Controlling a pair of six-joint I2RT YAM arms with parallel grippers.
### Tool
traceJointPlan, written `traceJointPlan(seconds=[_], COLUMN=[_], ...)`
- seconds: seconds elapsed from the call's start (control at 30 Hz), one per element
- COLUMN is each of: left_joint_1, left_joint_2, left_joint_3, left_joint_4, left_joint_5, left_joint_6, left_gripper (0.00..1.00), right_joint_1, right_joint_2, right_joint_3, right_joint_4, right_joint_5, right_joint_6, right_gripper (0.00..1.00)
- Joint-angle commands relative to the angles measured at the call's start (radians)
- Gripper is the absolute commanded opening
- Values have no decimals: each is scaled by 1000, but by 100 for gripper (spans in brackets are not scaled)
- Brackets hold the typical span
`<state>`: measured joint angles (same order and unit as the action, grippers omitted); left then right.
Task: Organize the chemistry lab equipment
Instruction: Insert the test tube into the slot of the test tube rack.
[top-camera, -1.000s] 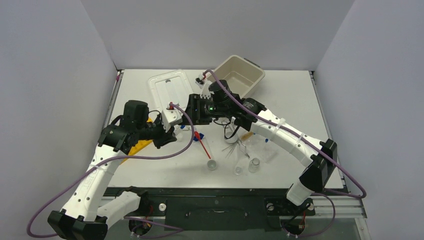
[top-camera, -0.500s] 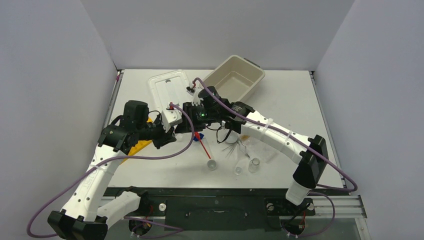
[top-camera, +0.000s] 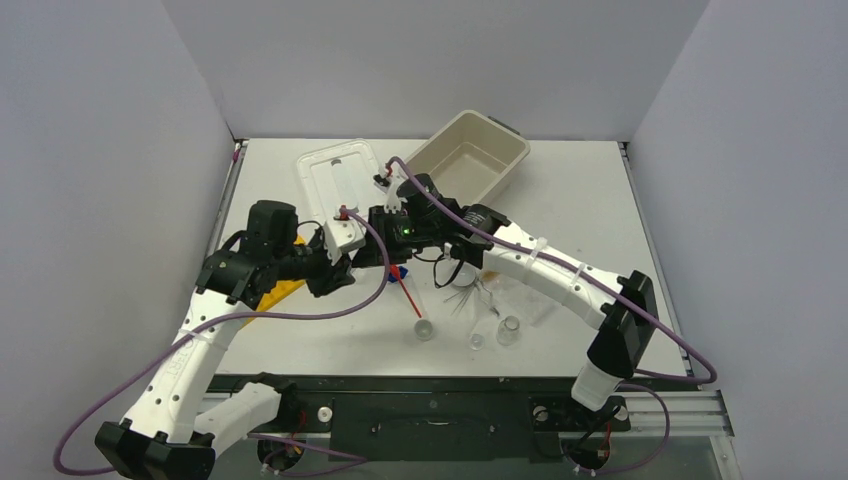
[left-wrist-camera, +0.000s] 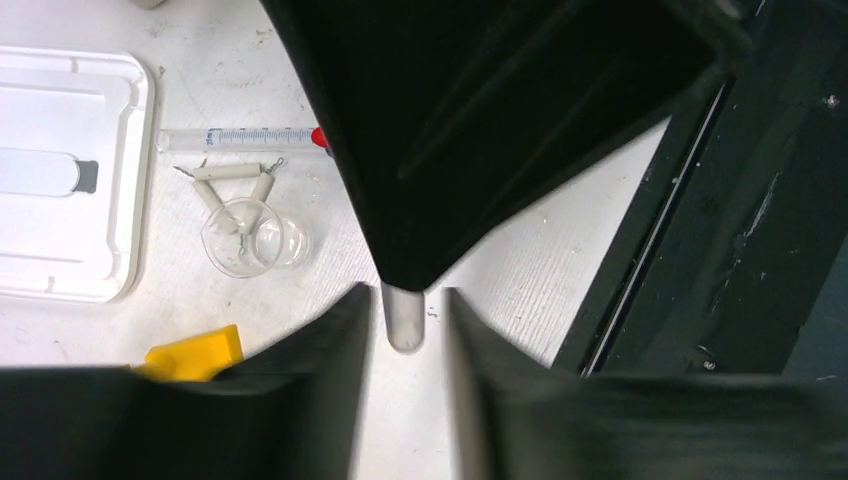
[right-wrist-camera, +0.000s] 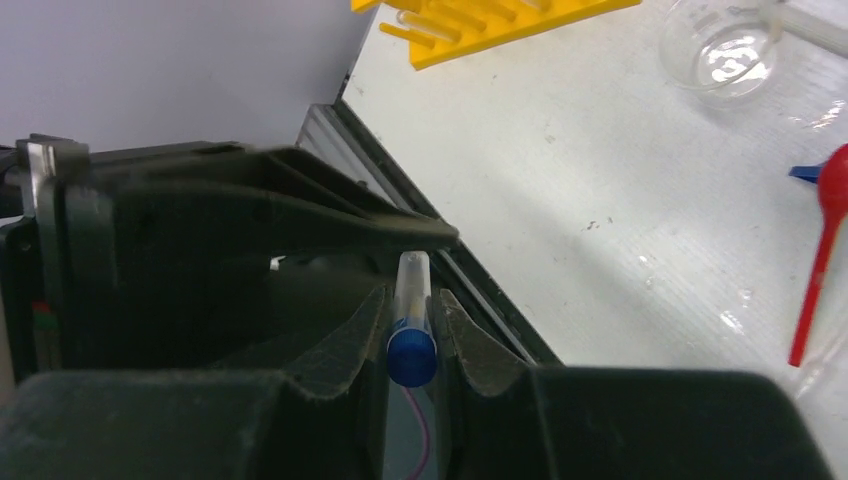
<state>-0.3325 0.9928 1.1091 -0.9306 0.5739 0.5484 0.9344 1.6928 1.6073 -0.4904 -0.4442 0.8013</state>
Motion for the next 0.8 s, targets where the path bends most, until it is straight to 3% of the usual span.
traceJointPlan(seconds=[0.0,0.03,0.07,0.1,0.13,0.53,0.77], left_joint_1=[-3,-3,-3,-3,-2,0,4], left_joint_2=[-11,-6,-4,-4,-6,70,122], left_joint_3=[17,23,27,33,36,92,137], left_joint_4=[0,8,11,18,23,66,35], left_joint_5=[19,12,-3,-9,-26,-99,-126], left_joint_6=[-7,-18,-40,-61,-71,-261,-303], left_gripper=[48,69,77,95,99,96,97], right_joint_1=[-32,-38,-48,-56,-70,-298,-393], right_joint_2=[-81,-86,-105,-116,-145,-571,-741], right_joint_3=[-14,-15,-25,-33,-57,-455,-590], right_joint_4=[-3,-24,-37,-65,-80,-394,-511], right_joint_5=[82,100,112,138,159,615,735], right_joint_6=[-20,-34,-42,-58,-70,-149,-119], right_gripper=[0,0,0,0,0,0,0])
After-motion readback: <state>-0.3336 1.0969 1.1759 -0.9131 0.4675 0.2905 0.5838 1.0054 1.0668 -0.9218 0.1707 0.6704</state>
